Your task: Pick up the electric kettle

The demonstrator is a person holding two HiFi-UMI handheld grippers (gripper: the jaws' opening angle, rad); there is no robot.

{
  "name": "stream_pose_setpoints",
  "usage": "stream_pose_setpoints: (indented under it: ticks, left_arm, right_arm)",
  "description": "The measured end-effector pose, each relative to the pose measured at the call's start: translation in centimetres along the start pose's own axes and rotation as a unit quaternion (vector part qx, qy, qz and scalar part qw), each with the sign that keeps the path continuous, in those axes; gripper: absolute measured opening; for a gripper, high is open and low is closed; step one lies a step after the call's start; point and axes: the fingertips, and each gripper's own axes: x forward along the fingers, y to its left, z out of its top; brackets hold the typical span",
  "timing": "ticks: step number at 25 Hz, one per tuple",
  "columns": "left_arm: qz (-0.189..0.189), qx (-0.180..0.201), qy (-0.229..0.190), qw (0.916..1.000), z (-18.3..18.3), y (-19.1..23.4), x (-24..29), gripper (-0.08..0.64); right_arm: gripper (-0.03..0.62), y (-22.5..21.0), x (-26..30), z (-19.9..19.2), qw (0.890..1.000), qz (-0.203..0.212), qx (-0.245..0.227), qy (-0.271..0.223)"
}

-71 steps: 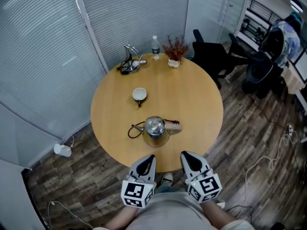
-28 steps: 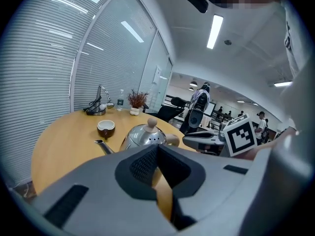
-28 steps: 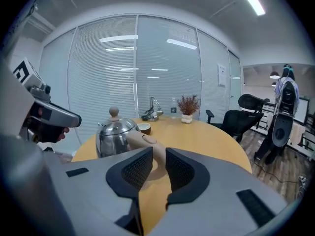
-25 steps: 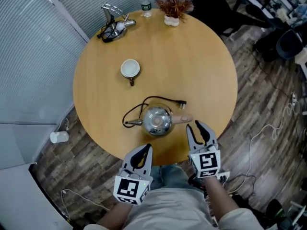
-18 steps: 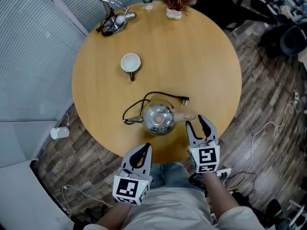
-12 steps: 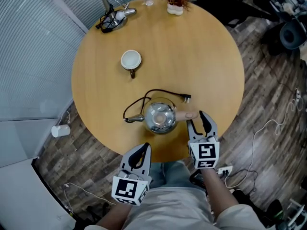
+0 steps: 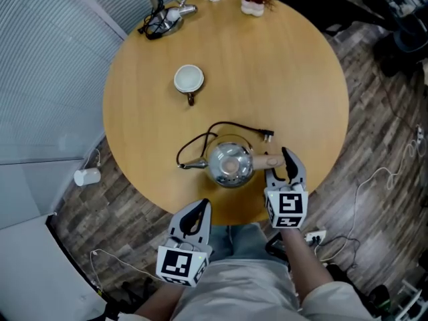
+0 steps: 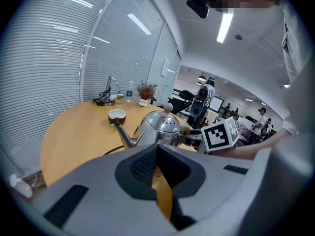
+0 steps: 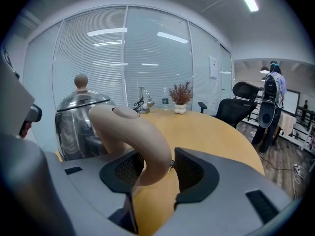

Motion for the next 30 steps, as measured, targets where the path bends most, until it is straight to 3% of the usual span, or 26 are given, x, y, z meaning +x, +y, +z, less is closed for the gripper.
stream_pose_setpoints:
  ticks: [20,24,30]
  left_arm:
    - [0.015,-0.013,0.005,0.9998,-0.2,1.6,0.2,0.002]
    - [0.015,-0.016,0.005,0.9997,-0.5,1.6,0.3,0.003]
    - [0.018,-0.016,0.007,0.9997,-0.6,1.6,0.3,0.002]
  right_arm:
    - [0.192,-0.2,2.2,0.4,1.000,-0.008,0.028,0.003]
    - [0.114,-0.2,2.5,0.1,0.999,0.001,0.039,0.005]
    - [0.109,-0.3,2.5,0.5,0.999,-0.002,0.046,-0.010]
